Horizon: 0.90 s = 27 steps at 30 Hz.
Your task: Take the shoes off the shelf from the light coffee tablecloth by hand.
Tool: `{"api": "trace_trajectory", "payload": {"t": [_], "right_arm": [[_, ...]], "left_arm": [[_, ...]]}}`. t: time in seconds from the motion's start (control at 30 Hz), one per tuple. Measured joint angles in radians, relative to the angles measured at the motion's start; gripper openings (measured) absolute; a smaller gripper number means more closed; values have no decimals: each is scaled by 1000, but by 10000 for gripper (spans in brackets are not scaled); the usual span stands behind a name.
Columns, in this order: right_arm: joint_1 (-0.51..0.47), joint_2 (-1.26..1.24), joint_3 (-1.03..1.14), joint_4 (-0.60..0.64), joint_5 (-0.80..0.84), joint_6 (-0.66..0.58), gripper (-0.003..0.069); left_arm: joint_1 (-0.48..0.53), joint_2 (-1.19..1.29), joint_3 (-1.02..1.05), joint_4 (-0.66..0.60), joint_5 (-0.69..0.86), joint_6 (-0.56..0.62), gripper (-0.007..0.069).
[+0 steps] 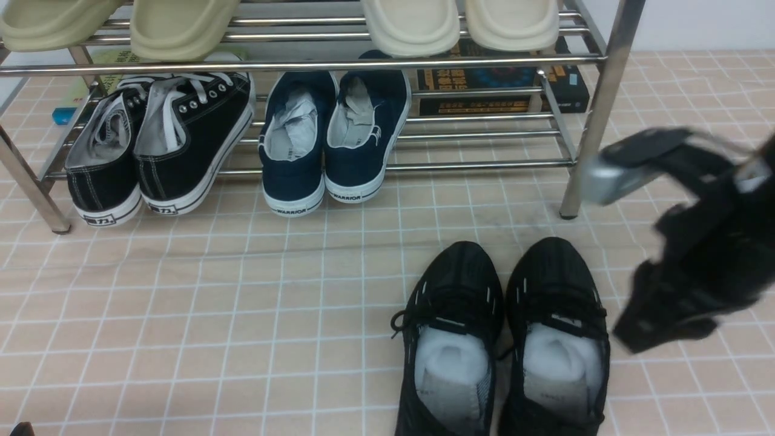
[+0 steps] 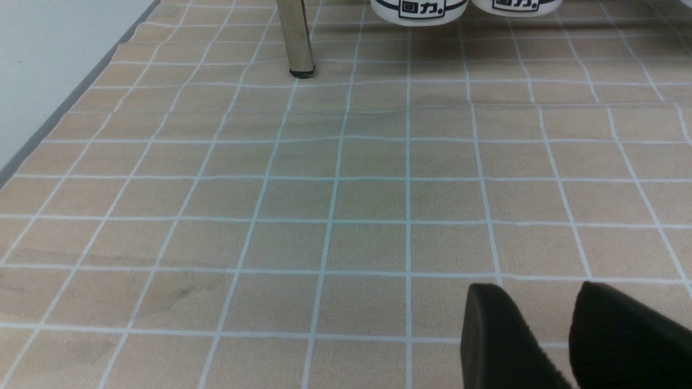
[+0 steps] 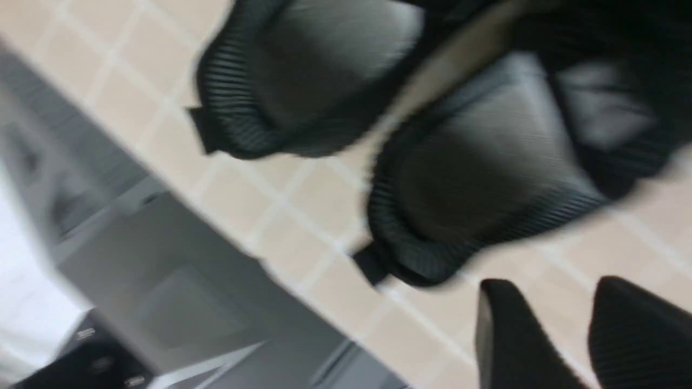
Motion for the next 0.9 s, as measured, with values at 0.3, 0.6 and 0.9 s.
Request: {"api": "trace_trajectory", "payload": {"t": [0.3, 0.6, 0.9], "right_arm": [[0, -394, 0, -187, 26, 115, 83], [0, -768, 29, -214, 43, 176, 78], [0, -955, 388, -215, -228, 185, 78]], "left_arm": [[0, 0, 0, 0, 0, 0, 240], [0, 0, 0, 0, 0, 0, 240], [0, 0, 0, 0, 0, 0, 240]]}}
